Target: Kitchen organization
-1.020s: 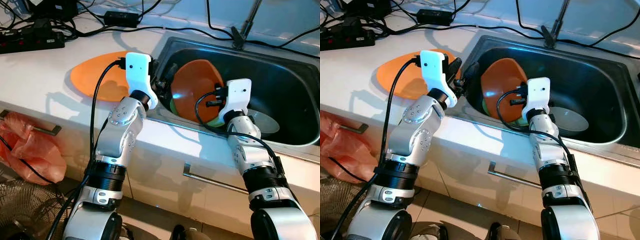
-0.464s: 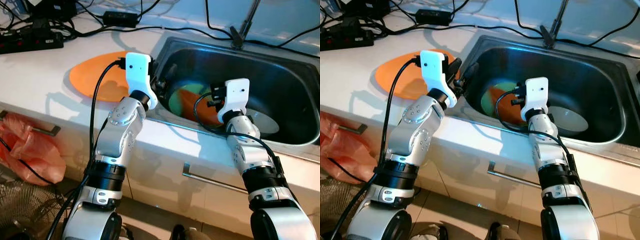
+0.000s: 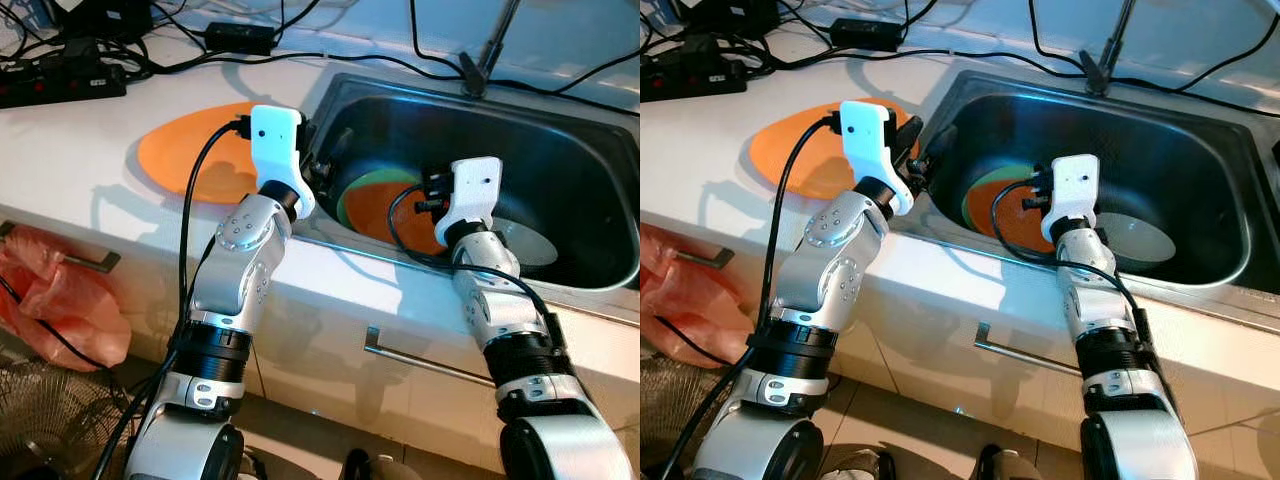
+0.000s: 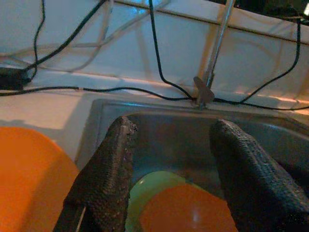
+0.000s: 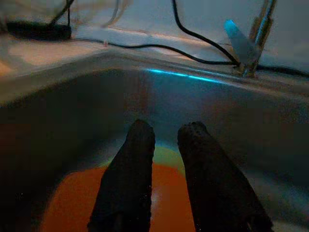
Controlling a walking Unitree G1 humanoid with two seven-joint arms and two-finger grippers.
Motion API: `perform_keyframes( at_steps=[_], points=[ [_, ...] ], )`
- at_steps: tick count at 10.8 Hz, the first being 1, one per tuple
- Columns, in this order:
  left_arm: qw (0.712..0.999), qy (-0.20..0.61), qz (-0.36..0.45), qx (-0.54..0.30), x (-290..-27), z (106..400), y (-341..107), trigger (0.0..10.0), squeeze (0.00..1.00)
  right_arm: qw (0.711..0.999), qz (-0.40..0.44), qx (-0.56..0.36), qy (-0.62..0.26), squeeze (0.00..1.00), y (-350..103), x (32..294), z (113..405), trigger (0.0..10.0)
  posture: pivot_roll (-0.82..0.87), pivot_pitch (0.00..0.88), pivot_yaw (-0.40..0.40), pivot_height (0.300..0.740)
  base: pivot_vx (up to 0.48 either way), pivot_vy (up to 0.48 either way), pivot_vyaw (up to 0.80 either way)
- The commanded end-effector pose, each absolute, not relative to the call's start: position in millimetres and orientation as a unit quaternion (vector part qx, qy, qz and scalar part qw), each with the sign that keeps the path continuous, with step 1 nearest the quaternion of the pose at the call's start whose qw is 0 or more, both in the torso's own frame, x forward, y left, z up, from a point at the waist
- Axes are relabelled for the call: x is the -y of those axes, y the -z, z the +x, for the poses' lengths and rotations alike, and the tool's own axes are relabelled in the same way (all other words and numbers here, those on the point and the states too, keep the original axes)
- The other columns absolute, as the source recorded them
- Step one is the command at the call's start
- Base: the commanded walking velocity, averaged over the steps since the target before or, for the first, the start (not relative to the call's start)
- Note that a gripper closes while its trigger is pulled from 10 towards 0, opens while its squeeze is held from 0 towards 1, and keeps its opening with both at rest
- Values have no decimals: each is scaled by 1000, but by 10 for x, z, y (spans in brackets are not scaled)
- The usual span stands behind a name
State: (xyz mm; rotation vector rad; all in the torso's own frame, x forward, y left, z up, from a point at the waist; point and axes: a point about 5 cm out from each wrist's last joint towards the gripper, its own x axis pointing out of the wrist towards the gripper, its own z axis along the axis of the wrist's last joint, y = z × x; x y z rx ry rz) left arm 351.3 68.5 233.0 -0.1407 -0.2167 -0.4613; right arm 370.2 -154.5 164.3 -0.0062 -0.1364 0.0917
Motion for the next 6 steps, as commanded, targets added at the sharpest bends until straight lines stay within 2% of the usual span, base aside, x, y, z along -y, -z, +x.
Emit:
perform_keyframes(
  at_steps=[1,2,4,5,6],
  points=[
    [967,213,-67,125,-729,3528,-2401,10000,0,993,39,95,-50,0,-1774,1554,3715,10000,20,121,-33,740,0,0,0],
    [967,191,-76,152,-837,3544,-2516,10000,0,985,100,116,-78,0,-1886,1493,3713,10000,20,121,-33,740,0,0,0],
    [969,123,-93,195,-1219,3574,-2730,10000,0,976,146,120,-111,0,-1888,1399,3684,10000,26,123,-32,740,0,0,0],
    [973,77,-80,201,-1541,3569,-2754,10000,0,968,190,114,-120,0,-1861,1378,3673,10000,29,124,-31,740,0,0,0],
    [977,49,-74,196,-1745,3548,-2728,10000,0,963,210,110,-125,0,-1849,1372,3669,10000,34,126,-31,740,0,0,0]
  ],
)
